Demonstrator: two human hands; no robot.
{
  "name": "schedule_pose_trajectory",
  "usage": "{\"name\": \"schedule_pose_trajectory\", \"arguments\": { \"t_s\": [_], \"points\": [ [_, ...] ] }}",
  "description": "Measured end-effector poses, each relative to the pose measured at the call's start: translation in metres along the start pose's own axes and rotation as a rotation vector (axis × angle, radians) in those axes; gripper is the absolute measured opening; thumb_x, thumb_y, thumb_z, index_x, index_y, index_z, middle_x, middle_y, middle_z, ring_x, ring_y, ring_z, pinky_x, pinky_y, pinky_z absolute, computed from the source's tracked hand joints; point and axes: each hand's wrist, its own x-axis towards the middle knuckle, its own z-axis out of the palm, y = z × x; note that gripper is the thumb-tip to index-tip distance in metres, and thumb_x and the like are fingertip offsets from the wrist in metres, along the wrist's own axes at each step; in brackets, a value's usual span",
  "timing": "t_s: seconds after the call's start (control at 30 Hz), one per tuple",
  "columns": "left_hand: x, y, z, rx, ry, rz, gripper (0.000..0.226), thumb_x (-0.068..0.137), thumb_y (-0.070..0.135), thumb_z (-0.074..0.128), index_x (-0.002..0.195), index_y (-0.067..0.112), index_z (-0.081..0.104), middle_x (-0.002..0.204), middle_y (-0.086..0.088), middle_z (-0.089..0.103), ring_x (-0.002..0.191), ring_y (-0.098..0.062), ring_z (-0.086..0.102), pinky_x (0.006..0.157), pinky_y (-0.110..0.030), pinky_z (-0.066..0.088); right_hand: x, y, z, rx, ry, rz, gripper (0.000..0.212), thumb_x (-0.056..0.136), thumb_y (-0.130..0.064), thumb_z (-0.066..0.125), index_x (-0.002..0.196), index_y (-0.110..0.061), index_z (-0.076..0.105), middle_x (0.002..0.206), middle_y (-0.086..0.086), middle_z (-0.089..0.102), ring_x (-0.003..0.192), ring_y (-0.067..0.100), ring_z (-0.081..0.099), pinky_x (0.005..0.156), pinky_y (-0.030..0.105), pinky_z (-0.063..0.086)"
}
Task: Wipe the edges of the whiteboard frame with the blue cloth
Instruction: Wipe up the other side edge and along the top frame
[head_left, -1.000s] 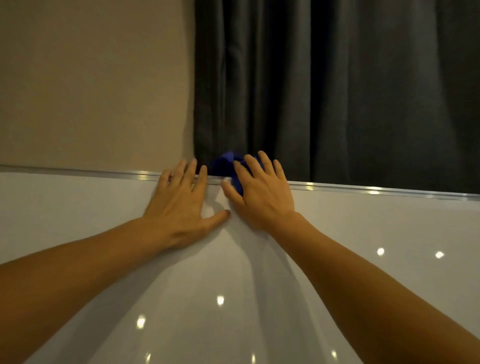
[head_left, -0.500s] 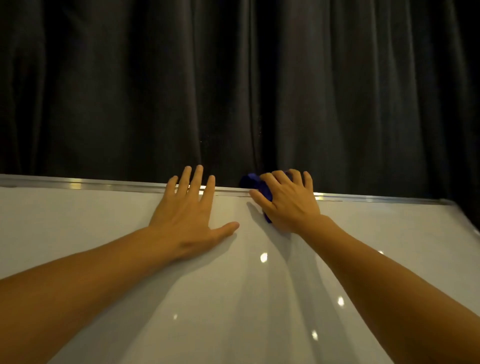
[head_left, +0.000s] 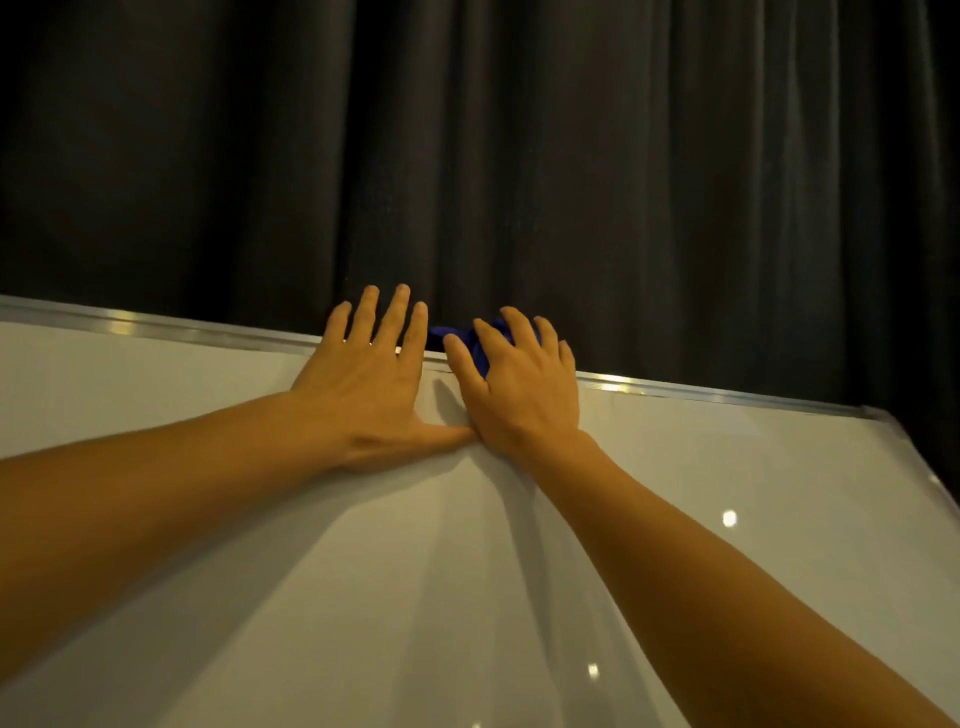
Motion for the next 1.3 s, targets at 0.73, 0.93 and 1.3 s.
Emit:
{"name": "schedule_pose_trajectory", "arguments": {
  "t_s": [0.73, 0.93, 1.3],
  "points": [
    [0.103, 0.309, 0.064, 0.024, -0.024, -0.047, 0.121, 0.054, 0.099, 0.002, 0.147, 0.025, -0.024, 0.158, -0.006, -0.024, 0.145, -0.034, -0.019, 0.114, -0.053, -0.009, 0.015, 0.389, -0.033, -0.191, -0.041, 0.004, 0.087, 0.081, -0.081, -0.003, 0.151, -0.038, 0.026, 0.165, -0.003, 0.009, 0.151, 0.031, -0.005, 0.116, 0.059, -0.008],
    [0.133, 0.398, 0.088, -0.004, -0.034, 0.01, 0.124, 0.048, 0.1, -0.004, 0.147, 0.027, -0.023, 0.158, -0.005, -0.025, 0.144, -0.033, -0.022, 0.115, -0.055, -0.012, 0.013, 0.478, -0.038, -0.224, -0.063, 0.071, 0.078, 0.086, -0.074, -0.001, 0.152, -0.038, 0.02, 0.165, -0.004, 0.002, 0.15, 0.031, -0.01, 0.115, 0.06, -0.009],
    [0.153, 0.431, 0.098, 0.022, -0.043, 0.039, 0.122, 0.052, 0.099, -0.004, 0.149, 0.025, -0.018, 0.159, -0.007, -0.022, 0.145, -0.033, -0.019, 0.116, -0.058, -0.008, 0.025, 0.553, -0.043, -0.058, -0.183, 0.275, 0.056, 0.101, -0.046, 0.013, 0.154, -0.03, 0.013, 0.165, 0.006, -0.004, 0.147, 0.042, -0.014, 0.117, 0.063, -0.002]
  ]
}}
